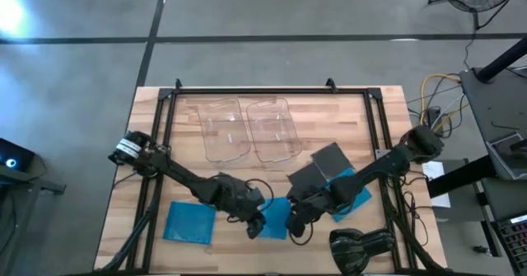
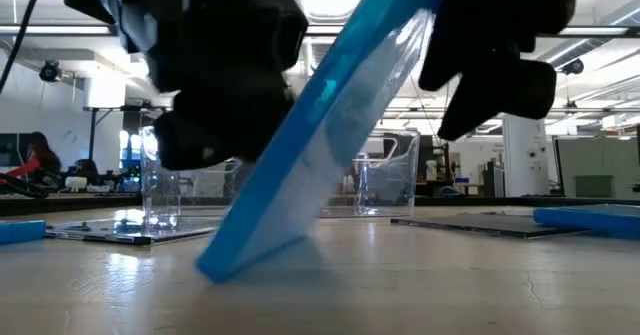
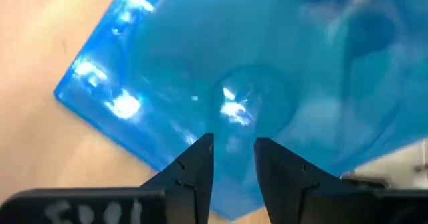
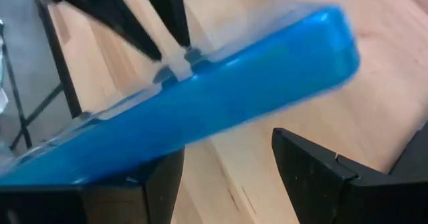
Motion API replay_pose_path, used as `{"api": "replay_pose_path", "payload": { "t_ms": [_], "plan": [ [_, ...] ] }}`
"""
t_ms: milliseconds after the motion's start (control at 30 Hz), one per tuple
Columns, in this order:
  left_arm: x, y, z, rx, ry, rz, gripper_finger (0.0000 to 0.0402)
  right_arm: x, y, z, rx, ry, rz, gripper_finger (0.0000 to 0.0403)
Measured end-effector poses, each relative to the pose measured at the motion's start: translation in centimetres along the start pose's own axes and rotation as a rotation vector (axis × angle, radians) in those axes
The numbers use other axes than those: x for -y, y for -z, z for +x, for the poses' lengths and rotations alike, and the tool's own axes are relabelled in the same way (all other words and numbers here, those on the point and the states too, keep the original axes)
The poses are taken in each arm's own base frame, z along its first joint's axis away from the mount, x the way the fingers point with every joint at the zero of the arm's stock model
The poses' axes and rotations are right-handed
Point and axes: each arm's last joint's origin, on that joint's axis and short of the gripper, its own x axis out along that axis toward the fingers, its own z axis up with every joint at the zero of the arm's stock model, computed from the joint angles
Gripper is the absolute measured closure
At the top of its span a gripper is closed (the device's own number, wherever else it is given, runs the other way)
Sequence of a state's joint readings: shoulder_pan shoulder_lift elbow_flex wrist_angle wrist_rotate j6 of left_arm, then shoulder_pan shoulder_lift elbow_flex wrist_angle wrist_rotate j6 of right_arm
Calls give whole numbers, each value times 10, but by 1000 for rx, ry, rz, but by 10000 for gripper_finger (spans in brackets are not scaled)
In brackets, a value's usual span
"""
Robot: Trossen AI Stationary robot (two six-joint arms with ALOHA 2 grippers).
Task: Pick & place jewel cases by type
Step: Put the middle blue CD case into the right transparent bin
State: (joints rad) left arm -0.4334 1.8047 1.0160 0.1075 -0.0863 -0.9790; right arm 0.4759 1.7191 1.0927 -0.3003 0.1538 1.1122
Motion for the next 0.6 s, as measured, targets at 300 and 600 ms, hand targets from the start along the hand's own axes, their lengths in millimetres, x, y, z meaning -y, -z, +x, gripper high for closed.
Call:
{"api": "replay_pose_path", "payload": {
  "t_ms": [300,600],
  "plan": [
    [-15,13,22,-14,-52,1,312,-7,-16,-5,45,-117,97,181],
    [-16,16,27,-14,-51,-8,312,-8,-18,-15,42,-139,188,181]
  ]
}}
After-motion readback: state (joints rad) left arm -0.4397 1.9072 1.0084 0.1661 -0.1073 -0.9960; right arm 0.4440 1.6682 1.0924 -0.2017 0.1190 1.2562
